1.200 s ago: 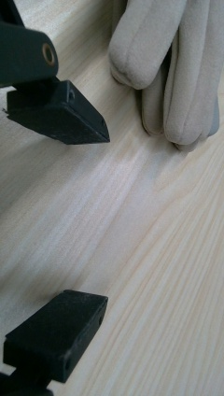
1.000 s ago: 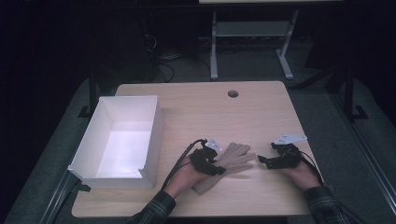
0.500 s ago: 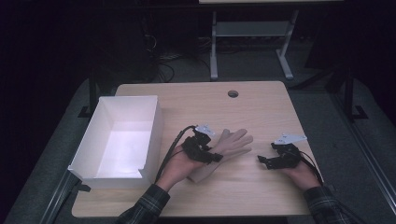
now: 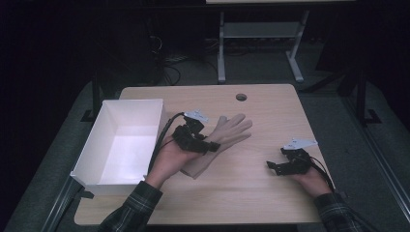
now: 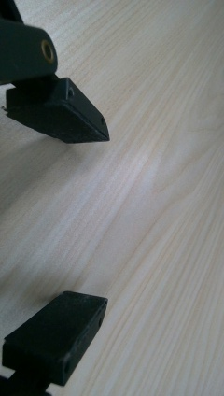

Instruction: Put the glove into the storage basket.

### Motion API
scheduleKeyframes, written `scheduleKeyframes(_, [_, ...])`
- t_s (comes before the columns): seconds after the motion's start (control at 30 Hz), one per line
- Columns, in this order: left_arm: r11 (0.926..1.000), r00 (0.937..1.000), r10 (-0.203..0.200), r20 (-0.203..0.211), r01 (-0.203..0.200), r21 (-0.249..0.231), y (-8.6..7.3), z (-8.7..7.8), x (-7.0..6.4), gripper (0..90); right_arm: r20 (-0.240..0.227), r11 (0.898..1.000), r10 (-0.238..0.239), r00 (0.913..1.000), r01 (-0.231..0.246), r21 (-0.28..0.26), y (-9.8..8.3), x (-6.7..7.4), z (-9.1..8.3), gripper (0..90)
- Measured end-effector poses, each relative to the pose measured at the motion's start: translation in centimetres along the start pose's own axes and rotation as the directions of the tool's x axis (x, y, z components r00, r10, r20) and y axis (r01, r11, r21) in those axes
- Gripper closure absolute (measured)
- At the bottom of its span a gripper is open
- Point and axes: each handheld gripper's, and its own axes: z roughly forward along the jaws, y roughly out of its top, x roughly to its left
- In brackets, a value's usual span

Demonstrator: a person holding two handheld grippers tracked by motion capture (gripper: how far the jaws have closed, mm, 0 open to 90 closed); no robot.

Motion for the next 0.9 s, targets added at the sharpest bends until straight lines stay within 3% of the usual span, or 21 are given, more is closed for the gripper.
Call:
scheduleKeyframes(0.17, [0.9996,0.9995,-0.001,-0.032,0.001,-0.027,0.4,-2.4,0.8,67.8,0.000,1.000,0.000,1.0000,0.000,0.000,0.0,0.0,0.0,16.3])
scheduleKeyframes(0.3, [0.9980,0.9977,-0.026,-0.062,0.022,-0.059,0.4,-4.4,1.5,67.7,0.000,1.000,0.000,1.0000,0.000,0.000,0.0,0.0,0.0,16.3])
scheduleKeyframes(0.6, [0.9918,0.9888,-0.074,-0.130,0.059,-0.113,-0.9,-8.2,3.4,67.7,0.000,1.000,0.000,1.0000,0.000,0.000,0.0,0.0,0.0,16.2])
scheduleKeyframes(0.8, [0.9847,0.9753,-0.122,-0.184,0.096,-0.146,-2.6,-10.8,4.9,67.7,0.001,1.000,0.000,1.0000,0.000,0.001,0.0,0.0,0.0,16.1])
scheduleKeyframes(0.9, [0.9780,0.9617,-0.156,-0.225,0.118,-0.172,-3.8,-12.2,5.8,67.8,0.002,1.000,-0.001,1.0000,0.001,0.002,0.0,0.0,0.0,16.1])
